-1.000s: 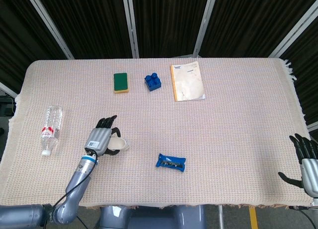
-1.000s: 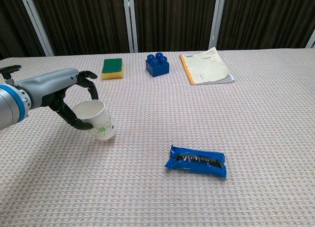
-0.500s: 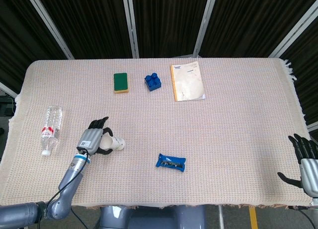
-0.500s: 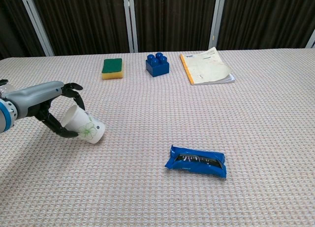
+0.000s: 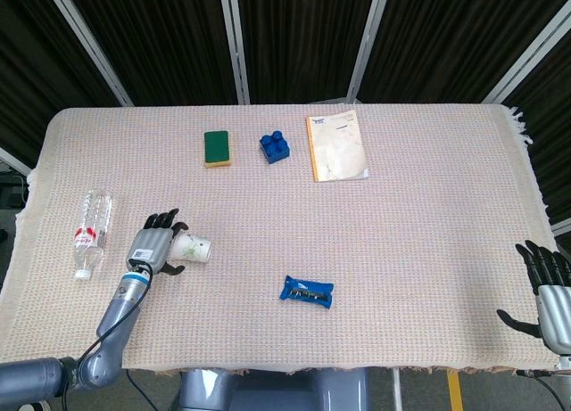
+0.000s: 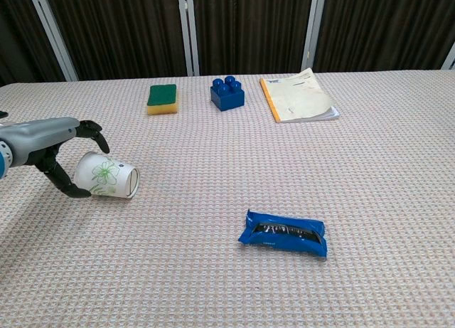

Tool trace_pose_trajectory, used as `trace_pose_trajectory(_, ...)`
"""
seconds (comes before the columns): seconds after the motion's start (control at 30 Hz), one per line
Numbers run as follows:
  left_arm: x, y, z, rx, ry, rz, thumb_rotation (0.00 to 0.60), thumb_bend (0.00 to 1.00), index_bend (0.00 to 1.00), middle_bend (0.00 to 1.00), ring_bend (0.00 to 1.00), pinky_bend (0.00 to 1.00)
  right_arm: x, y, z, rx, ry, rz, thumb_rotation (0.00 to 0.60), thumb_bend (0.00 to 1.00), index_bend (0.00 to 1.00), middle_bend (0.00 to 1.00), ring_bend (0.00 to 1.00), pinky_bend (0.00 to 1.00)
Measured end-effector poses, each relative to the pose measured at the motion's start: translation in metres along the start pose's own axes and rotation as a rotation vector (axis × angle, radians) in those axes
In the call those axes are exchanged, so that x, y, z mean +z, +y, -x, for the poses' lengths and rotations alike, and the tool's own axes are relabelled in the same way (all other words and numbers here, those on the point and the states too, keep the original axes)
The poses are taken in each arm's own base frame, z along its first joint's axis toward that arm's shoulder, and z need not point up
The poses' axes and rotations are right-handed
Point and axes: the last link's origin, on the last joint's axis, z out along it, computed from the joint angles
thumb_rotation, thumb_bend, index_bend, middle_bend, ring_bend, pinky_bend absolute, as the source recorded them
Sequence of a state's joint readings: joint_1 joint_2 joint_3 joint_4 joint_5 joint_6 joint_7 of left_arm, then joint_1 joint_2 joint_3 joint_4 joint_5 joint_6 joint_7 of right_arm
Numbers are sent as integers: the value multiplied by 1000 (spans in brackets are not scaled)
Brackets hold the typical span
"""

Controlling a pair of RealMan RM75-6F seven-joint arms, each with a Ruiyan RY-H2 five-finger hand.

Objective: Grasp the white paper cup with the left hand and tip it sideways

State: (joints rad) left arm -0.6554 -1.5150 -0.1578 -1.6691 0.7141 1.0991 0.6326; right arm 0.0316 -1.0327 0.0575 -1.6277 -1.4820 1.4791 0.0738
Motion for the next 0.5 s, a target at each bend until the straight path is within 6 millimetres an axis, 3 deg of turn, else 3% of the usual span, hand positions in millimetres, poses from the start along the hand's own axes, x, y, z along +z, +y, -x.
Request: trace_pose_trajectory(0.5,11,36,6,250,46,-13,600,127,308,0,0,0,-1,2,-2,9,1,-2,600,0,0,0,0,0)
